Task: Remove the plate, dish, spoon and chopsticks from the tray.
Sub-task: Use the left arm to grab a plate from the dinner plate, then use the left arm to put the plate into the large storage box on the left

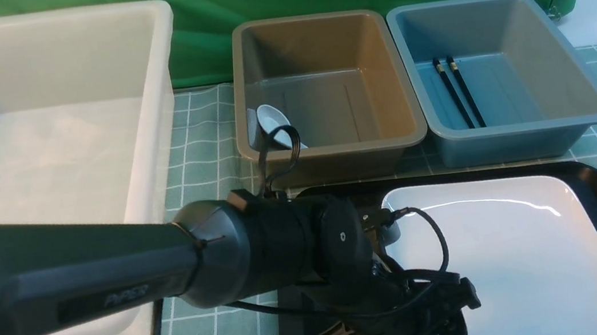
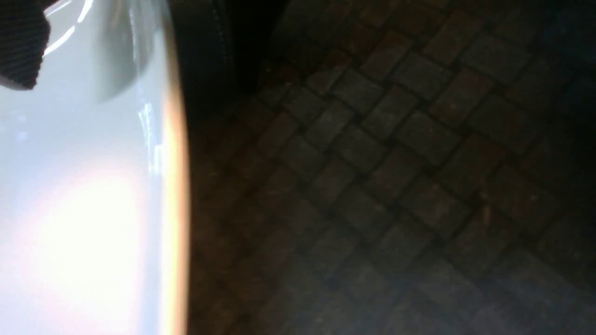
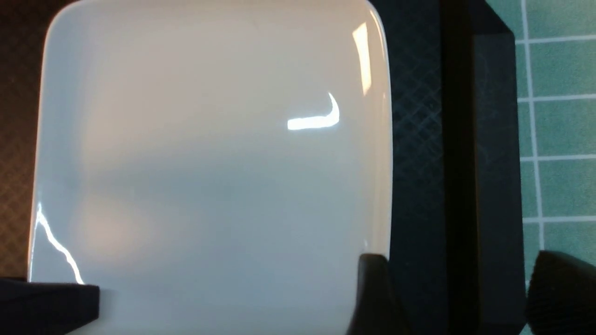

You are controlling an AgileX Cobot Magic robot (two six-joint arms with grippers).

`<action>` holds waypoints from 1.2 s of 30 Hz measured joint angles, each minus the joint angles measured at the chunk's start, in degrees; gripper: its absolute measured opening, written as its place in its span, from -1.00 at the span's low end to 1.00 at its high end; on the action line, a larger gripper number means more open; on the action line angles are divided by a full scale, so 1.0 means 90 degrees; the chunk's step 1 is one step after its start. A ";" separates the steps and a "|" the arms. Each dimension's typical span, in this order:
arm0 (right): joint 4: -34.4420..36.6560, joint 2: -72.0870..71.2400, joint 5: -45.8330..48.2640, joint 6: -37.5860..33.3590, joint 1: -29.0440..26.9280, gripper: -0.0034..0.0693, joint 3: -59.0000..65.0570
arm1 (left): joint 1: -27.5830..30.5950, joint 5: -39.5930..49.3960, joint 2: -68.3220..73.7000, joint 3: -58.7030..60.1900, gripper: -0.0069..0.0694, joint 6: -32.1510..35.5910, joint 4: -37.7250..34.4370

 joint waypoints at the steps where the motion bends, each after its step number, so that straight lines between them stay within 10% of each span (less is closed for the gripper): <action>1: 0.0000 0.0000 0.0000 0.0000 0.0000 0.33 0.0000 | 0.0000 -0.0014 0.0007 -0.0005 0.51 0.0000 0.0000; 16: 0.0000 0.0000 -0.0063 0.0005 0.0000 0.33 0.0000 | 0.0008 -0.0657 0.0058 -0.0013 -0.68 -0.0052 0.0022; 36: -0.0005 0.0000 -0.0114 0.0000 0.0000 0.33 0.0000 | 0.0654 0.0397 -0.0935 -0.0007 -0.75 0.0208 0.0702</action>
